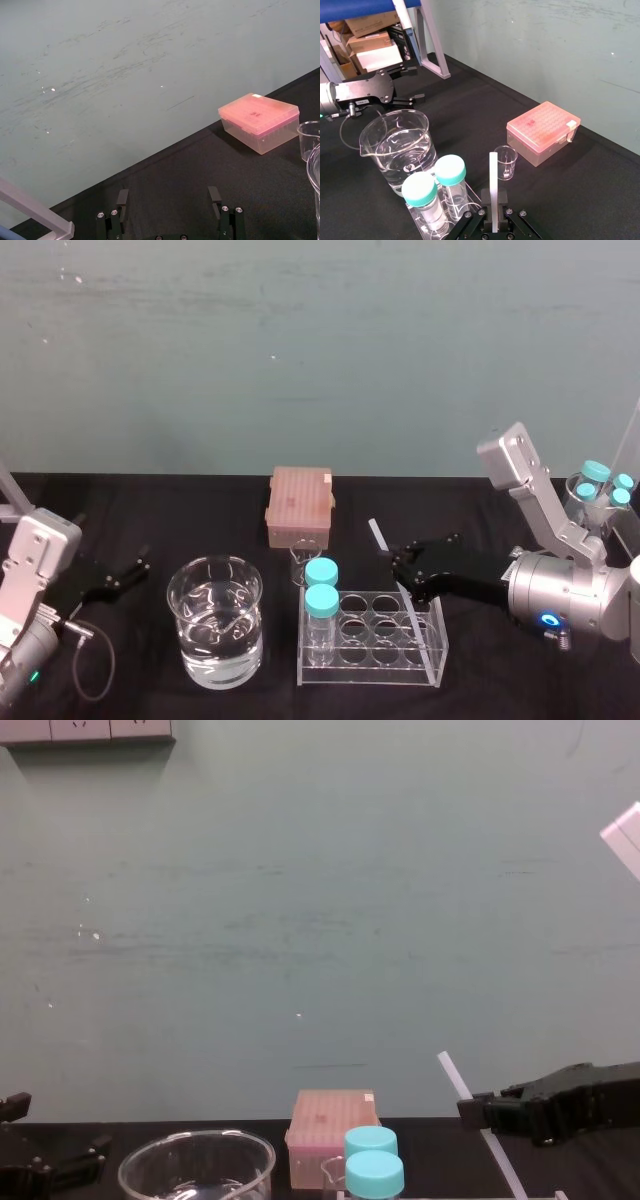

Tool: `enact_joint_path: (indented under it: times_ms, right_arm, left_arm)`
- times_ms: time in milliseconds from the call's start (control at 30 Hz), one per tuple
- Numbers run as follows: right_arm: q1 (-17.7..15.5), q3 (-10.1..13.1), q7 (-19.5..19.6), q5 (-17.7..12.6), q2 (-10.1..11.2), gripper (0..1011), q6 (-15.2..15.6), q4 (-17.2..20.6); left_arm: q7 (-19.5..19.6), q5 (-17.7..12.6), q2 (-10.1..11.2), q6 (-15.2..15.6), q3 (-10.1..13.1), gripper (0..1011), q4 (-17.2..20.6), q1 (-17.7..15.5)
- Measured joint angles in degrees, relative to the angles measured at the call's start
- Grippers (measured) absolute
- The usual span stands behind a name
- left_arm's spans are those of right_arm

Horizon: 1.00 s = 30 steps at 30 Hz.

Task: Pick up the stirring rod with one hand, then place it down.

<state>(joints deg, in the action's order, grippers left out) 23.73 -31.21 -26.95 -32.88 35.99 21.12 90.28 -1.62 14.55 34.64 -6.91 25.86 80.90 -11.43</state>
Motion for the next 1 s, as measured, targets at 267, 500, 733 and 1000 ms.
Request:
enact_joint_path:
  times_ms: [267, 500, 733, 1000]
  right_arm:
    - [0.0, 0.0, 0.0, 0.0, 0.0, 64, 0.0, 0.0]
    - [-2.0, 2.4, 0.0, -1.3, 0.0, 64, -3.0, 0.9]
    - [-4.2, 6.5, 0.2, -5.4, -0.6, 64, -6.9, 2.5]
    - [-5.1, 10.1, 0.3, -10.3, -0.9, 64, -9.7, 4.1]
  left_arm:
    - [0.0, 0.0, 0.0, 0.0, 0.0, 1005, 0.0, 0.0]
    - [0.0, 0.0, 0.0, 0.0, 0.0, 1005, 0.0, 0.0]
    - [0.0, 0.0, 0.0, 0.0, 0.0, 1005, 0.0, 0.0]
    - [0.0, 0.0, 0.0, 0.0, 0.0, 1005, 0.0, 0.0]
